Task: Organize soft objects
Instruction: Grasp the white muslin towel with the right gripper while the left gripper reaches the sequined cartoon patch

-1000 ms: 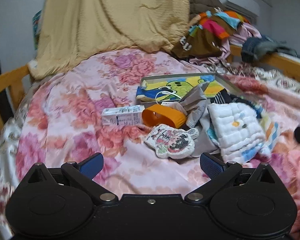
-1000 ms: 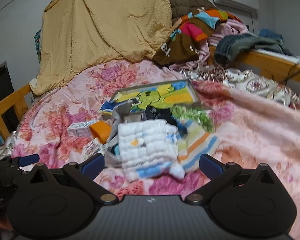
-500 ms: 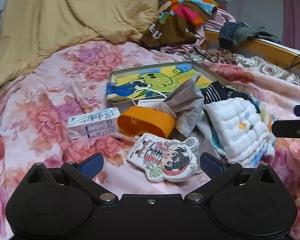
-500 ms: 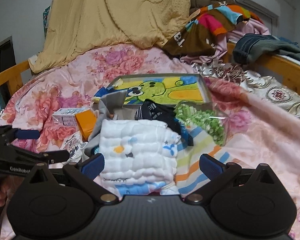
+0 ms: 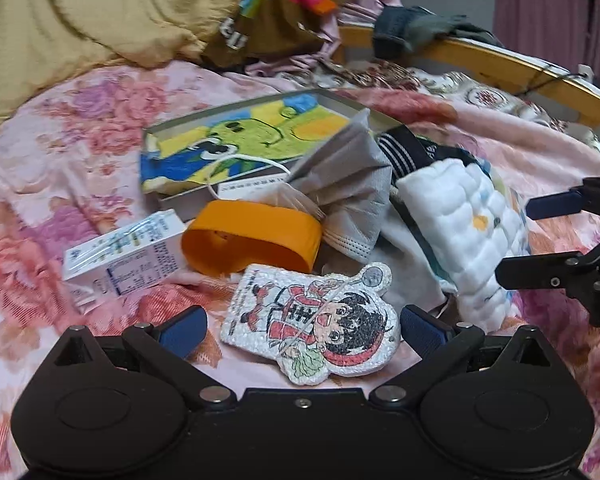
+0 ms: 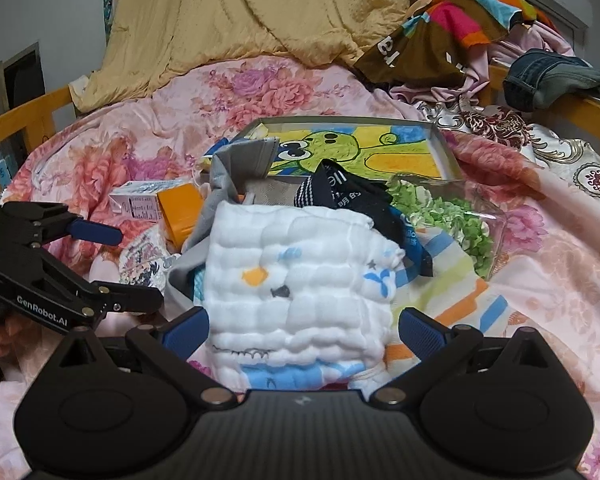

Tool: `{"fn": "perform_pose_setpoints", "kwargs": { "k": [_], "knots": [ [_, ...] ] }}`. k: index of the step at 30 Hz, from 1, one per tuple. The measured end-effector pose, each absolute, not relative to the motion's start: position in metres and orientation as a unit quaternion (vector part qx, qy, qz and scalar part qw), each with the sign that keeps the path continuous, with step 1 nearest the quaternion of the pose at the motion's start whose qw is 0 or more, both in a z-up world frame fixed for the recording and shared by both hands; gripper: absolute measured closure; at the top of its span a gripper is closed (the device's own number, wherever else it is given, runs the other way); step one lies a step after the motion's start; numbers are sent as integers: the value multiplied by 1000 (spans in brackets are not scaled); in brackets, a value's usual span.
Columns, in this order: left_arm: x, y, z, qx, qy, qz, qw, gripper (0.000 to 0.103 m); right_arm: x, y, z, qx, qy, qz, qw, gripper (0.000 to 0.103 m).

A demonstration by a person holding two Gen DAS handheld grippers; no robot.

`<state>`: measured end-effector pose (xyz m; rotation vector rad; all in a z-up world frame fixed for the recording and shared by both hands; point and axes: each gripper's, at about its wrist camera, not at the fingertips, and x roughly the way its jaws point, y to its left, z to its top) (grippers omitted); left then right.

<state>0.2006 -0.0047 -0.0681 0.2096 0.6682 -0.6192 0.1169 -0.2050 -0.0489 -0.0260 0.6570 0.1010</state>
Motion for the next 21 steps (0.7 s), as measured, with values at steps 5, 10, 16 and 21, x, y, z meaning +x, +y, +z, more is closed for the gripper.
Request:
{"fn": "perform_pose_setpoints", "kwargs": {
  "k": [5,10,16,21],
  "knots": [
    [214,1,-75,90,335,-317,883,1,122,-205,-53,-5,327,53,943,0],
    [216,9,-81,58,333,-323,884,2,124,-202,-59,-6,334,56,941,2],
    [209,13,-86,42,317,-319,892,2,123,-195,-59,-23,325,52,944,16],
    [205,8,-84,47,315,-309,896,3,123,-195,-61,-24,329,51,943,31]
  ]
}}
